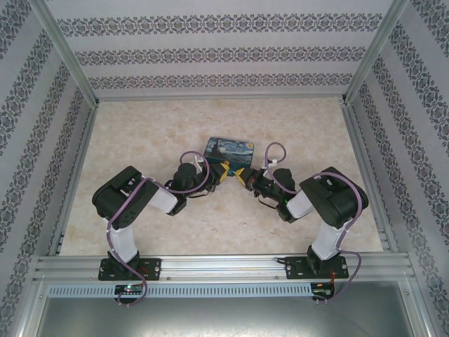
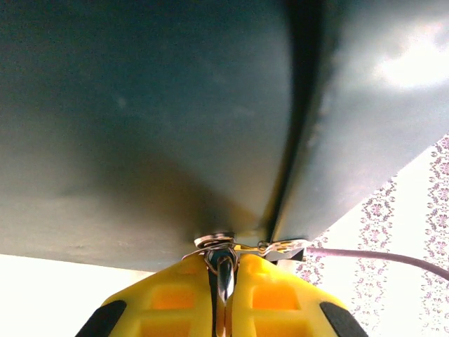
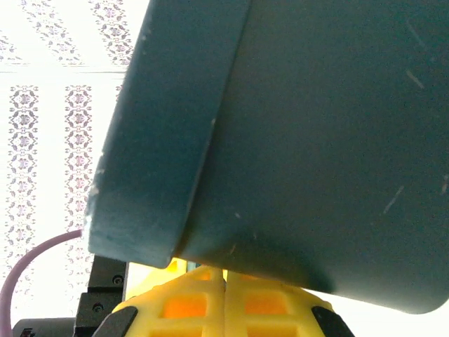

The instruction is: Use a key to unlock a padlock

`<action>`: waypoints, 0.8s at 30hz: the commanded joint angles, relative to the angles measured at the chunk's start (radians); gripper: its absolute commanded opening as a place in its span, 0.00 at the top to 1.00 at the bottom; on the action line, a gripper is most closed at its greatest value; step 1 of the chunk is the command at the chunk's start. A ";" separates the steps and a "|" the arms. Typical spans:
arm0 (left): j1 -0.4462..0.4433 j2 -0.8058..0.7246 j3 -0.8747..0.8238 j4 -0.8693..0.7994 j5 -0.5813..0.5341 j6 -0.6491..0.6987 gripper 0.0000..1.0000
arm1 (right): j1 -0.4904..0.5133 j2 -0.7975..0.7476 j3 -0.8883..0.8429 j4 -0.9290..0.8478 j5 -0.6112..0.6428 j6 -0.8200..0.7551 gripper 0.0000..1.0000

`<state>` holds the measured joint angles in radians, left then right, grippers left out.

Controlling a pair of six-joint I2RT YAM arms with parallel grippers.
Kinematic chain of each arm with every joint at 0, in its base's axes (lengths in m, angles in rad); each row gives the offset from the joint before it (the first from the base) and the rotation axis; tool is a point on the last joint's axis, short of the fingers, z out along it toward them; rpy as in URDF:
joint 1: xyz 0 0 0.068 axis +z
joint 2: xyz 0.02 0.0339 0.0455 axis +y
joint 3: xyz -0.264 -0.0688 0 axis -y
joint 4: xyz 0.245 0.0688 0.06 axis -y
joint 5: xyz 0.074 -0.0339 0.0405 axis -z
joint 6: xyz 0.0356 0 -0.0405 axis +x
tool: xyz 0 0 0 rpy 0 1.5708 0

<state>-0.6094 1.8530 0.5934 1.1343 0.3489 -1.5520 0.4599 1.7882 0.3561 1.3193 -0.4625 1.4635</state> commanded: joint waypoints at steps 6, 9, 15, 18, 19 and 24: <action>-0.041 -0.029 0.036 0.015 0.142 0.047 1.00 | -0.036 0.040 0.062 0.053 -0.047 0.004 1.00; -0.042 -0.029 0.036 0.007 0.151 0.049 1.00 | -0.048 0.043 0.066 0.045 -0.060 -0.002 1.00; -0.041 -0.025 0.037 0.007 0.159 0.045 1.00 | -0.058 0.049 0.076 0.026 -0.085 -0.033 1.00; -0.041 -0.023 0.042 0.009 0.166 0.026 1.00 | -0.056 0.045 0.082 0.033 -0.100 -0.079 1.00; -0.041 -0.021 0.043 0.013 0.170 0.019 1.00 | -0.056 0.036 0.081 0.023 -0.101 -0.101 1.00; -0.041 -0.014 0.046 0.028 0.175 -0.017 1.00 | -0.056 0.007 0.089 -0.004 -0.122 -0.210 1.00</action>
<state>-0.6086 1.8530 0.6090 1.1057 0.3672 -1.5463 0.4030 1.8240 0.3992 1.2968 -0.5732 1.3647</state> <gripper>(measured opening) 0.084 0.058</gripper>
